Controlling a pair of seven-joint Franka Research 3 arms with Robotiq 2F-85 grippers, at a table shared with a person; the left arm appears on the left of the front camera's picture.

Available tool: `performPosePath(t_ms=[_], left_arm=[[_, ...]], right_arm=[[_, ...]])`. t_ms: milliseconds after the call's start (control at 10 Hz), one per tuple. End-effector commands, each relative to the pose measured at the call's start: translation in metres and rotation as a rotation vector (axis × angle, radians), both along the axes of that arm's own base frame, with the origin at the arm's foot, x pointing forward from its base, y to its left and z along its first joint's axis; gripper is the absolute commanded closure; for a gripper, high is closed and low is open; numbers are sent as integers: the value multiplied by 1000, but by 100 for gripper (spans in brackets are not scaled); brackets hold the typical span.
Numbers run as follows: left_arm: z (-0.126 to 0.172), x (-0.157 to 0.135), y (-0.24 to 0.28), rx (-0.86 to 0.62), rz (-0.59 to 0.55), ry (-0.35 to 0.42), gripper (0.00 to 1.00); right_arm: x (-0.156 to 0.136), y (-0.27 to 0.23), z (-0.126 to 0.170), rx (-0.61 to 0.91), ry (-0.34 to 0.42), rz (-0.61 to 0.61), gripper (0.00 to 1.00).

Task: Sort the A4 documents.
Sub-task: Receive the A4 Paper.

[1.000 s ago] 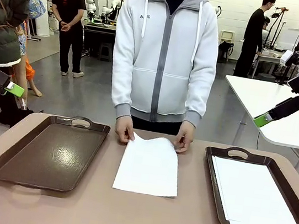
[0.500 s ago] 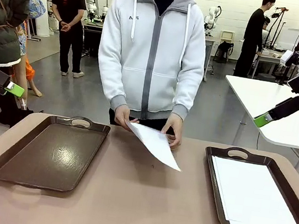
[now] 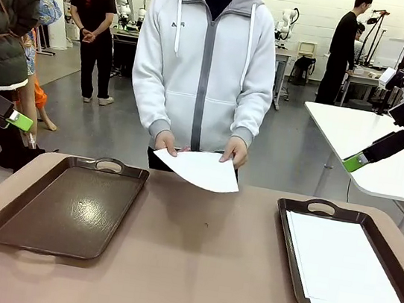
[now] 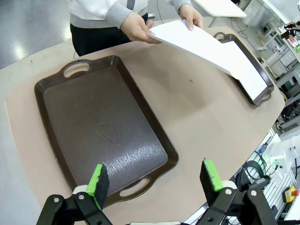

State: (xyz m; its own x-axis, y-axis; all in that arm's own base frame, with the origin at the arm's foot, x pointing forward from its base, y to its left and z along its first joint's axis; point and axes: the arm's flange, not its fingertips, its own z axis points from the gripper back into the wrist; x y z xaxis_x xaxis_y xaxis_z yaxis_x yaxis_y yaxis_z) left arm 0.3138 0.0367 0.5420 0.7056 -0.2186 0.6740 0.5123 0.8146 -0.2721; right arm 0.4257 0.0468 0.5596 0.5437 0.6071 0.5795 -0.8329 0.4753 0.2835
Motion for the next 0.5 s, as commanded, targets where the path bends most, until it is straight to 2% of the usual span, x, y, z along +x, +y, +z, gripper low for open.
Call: performPosePath(t_ms=[0,400], left_arm=[[-1,1,1,-15,-18,-3,0],[-1,1,1,-15,-18,-3,0]], right_arm=[[0,0,0,10,6,1,0],[0,0,0,10,6,1,0]])
